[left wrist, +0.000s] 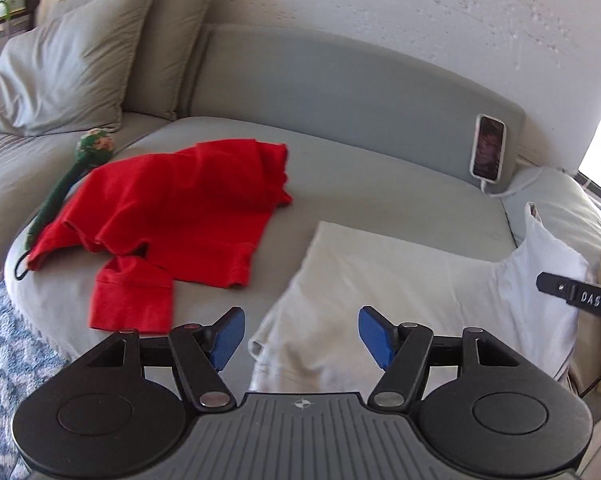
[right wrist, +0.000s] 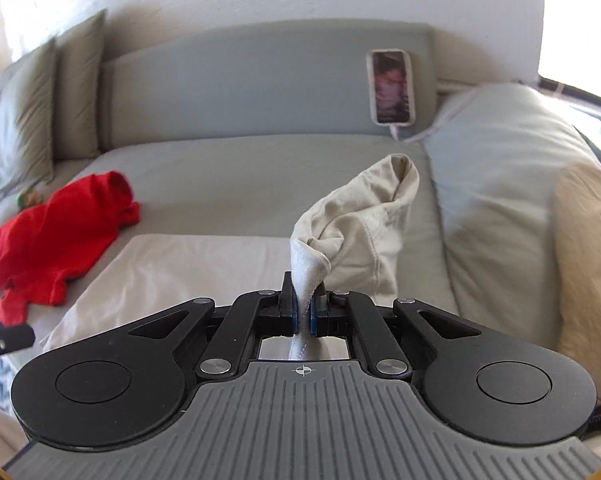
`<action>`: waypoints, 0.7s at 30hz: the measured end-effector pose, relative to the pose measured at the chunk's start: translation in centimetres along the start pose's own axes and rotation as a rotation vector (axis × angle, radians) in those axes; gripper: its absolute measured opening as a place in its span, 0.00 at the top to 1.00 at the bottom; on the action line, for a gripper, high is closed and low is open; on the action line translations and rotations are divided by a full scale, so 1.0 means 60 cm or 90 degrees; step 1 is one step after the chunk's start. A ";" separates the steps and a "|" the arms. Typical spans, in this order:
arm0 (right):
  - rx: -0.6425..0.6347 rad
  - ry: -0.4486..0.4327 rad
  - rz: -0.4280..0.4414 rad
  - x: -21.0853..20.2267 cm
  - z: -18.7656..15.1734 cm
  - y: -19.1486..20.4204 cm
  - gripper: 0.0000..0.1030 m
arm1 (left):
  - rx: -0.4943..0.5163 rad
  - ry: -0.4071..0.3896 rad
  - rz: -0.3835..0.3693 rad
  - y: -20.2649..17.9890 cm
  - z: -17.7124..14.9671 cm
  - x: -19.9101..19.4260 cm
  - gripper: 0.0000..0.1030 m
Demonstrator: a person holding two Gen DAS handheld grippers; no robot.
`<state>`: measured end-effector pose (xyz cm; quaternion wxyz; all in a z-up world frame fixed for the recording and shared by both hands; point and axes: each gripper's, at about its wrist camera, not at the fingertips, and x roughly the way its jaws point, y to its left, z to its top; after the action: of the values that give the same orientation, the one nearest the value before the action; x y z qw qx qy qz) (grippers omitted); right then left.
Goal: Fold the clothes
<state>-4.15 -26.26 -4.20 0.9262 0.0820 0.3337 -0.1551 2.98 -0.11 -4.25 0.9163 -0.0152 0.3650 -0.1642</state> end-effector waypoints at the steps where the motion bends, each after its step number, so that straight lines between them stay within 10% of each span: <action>1: -0.031 -0.003 0.013 0.005 0.003 0.033 0.95 | -0.011 -0.004 0.013 0.012 0.002 -0.005 0.38; 10: -0.154 0.157 0.100 0.126 -0.051 0.233 0.95 | -0.079 -0.003 0.023 0.077 -0.005 -0.017 0.38; 21: -0.024 0.102 0.143 0.100 -0.010 0.201 0.95 | -0.119 0.011 0.015 0.101 -0.009 -0.004 0.38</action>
<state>4.00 -16.22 -7.94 0.9095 0.1135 0.3982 -0.0372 4.23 5.73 -5.39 0.9096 -0.0947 0.3867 -0.1190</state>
